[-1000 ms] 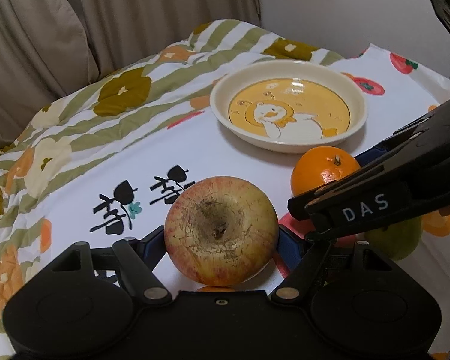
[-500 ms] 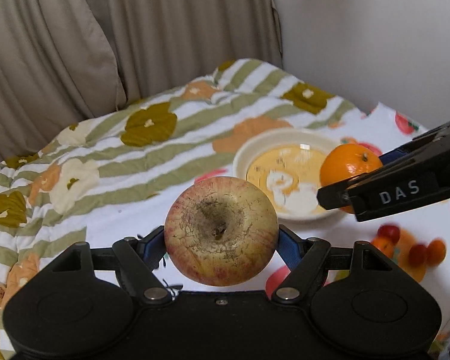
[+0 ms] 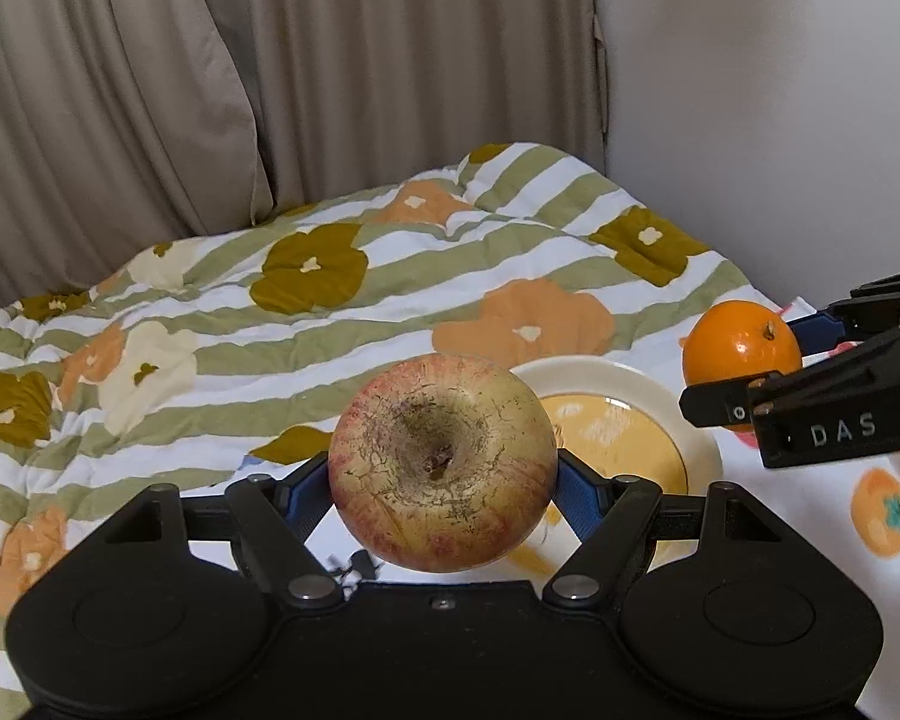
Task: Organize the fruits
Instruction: 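Carry the apple and orange into the duck bowl and release both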
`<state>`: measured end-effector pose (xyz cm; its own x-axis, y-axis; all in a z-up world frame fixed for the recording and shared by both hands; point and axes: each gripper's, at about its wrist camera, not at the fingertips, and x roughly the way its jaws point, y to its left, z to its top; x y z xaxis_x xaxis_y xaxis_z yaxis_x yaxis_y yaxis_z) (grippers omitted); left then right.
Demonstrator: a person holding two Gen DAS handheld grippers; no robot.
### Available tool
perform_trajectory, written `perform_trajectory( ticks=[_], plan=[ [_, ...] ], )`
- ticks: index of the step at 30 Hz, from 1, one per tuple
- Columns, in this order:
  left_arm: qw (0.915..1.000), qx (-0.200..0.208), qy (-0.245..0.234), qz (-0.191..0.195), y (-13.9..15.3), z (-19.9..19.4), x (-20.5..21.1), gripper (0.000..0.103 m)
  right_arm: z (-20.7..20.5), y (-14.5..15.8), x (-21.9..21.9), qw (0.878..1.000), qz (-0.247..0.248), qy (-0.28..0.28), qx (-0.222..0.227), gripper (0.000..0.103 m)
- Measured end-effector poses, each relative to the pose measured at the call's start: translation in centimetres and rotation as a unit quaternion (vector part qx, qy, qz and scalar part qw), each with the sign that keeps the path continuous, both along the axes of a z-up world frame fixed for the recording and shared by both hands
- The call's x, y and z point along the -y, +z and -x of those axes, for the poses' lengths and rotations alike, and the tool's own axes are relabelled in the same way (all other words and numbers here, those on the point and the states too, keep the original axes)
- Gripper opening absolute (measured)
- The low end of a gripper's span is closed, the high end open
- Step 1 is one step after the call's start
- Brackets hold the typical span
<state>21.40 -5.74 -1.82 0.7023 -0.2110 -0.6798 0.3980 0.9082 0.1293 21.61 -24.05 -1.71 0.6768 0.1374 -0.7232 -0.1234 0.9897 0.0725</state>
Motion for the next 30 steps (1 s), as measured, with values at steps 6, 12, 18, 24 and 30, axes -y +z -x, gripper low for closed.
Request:
perform_trajectory(
  ticks=[6,12,18,24,30],
  plan=[
    [0.9997,-0.021,0.01,-0.009,-2.6,-4.2,3.7,0.079,-4.5,-3.3,2.2,0.998,0.039,0.045,-0.013,0.077],
    [0.9982,-0.053,0.015,-0.022,-5.9,-7.5,6.6,0.079,-7.5,-6.5,3.7,0.995,0.048,0.082,-0.025,0.077],
    [0.9955,-0.084,0.012,-0.042,-8.6,-9.1,8.1,0.079,-8.8,-8.1,4.7,0.994,0.056,0.092,-0.025,0.077],
    [0.9939,-0.09,0.005,-0.063,-10.0,-9.5,9.1,0.08,-9.7,-8.3,5.6,0.993,0.044,0.106,-0.029,0.077],
    [0.9955,-0.043,-0.016,-0.082,-8.5,-7.8,9.2,0.102,-9.7,-8.0,5.8,0.991,0.036,0.129,-0.024,0.077]
  ],
)
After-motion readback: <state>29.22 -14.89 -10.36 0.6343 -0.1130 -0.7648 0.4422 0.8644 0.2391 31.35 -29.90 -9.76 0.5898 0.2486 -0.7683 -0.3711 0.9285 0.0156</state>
